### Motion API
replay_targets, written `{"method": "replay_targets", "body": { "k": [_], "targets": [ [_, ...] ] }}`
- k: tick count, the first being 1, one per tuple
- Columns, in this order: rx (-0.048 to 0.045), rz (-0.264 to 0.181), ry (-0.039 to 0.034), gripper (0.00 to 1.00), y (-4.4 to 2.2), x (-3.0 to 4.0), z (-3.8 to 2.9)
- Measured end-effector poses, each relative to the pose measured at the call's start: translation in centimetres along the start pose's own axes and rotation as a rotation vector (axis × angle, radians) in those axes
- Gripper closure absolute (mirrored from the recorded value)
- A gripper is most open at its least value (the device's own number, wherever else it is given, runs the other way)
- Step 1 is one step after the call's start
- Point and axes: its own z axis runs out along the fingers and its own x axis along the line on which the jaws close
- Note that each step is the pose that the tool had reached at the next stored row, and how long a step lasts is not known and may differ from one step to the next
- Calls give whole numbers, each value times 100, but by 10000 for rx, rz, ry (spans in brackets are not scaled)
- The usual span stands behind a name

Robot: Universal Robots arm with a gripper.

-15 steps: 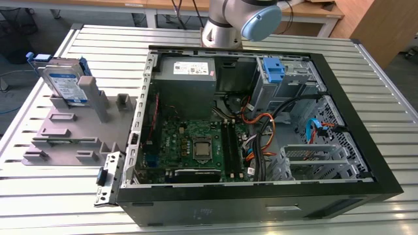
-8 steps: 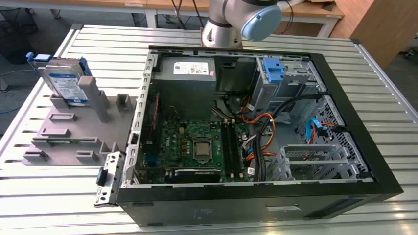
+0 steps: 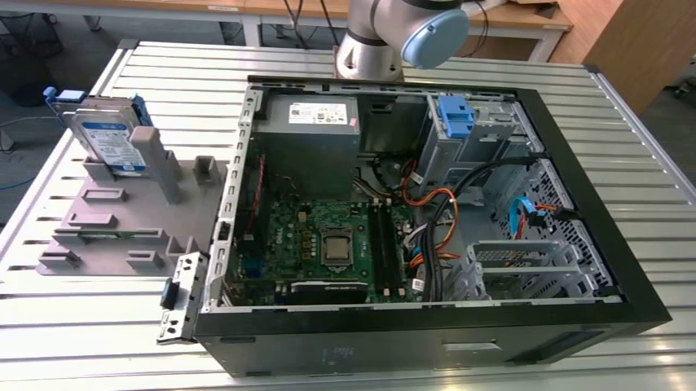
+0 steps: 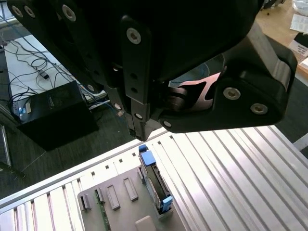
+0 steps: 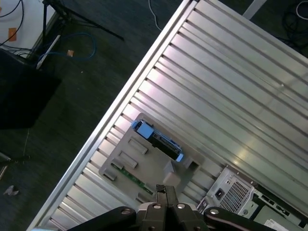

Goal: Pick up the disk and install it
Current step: 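Pick up the disk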

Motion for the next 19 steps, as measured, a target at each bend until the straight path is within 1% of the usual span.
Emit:
{"method": "replay_targets", "body": {
  "k": [4, 13, 19],
  "targets": [
    [11, -333, 8, 89, -1, -1, 34],
    [12, -354, 7, 89, -1, -1, 41],
    [21, -661, 19, 89, -2, -2, 68]
  ]
}}
